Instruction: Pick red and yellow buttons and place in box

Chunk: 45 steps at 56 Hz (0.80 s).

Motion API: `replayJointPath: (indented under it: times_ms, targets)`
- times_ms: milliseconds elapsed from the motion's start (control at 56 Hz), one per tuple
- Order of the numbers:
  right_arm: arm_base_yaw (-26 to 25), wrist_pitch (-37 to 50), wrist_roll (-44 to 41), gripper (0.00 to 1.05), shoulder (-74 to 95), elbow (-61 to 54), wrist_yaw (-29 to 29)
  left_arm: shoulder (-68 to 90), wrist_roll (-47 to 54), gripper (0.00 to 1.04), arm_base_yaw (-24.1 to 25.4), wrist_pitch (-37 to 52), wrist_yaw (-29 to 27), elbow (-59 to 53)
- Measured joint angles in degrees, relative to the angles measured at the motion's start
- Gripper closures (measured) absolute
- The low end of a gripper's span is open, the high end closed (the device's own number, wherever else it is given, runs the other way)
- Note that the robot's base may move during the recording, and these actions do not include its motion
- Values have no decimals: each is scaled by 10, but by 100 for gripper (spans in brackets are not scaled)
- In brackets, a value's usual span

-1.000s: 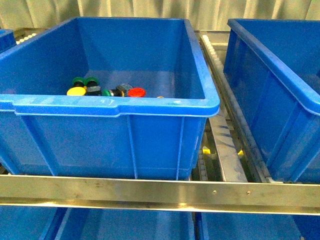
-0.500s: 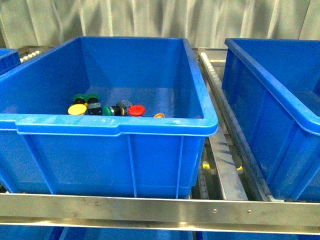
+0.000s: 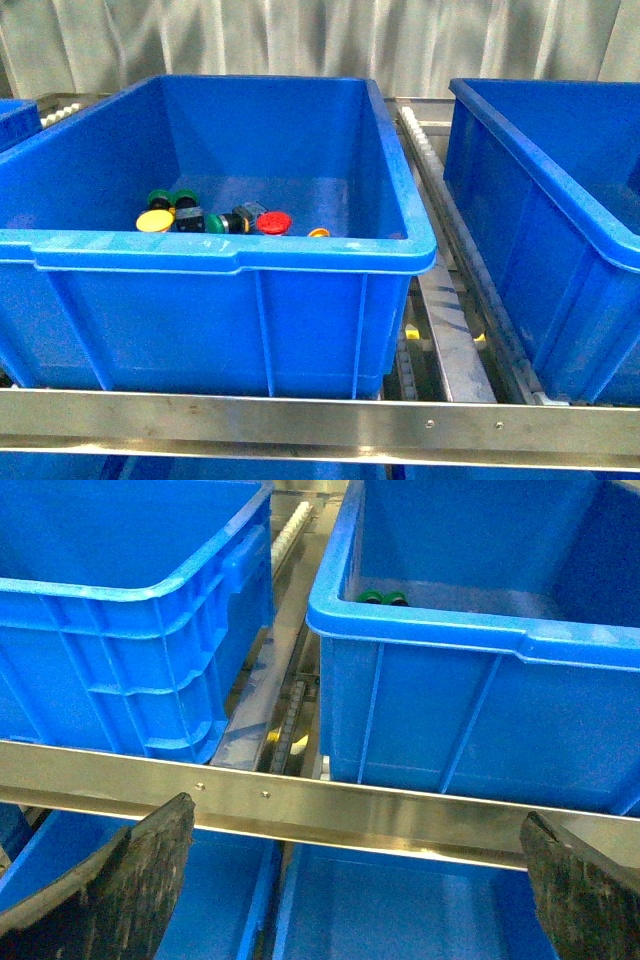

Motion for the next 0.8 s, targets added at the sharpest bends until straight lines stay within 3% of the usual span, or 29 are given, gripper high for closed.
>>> replayJointPath:
  times_ms: [803]
  targets:
    - [0,0,0,7,0,0,0,0,0,8,0,0,0,0]
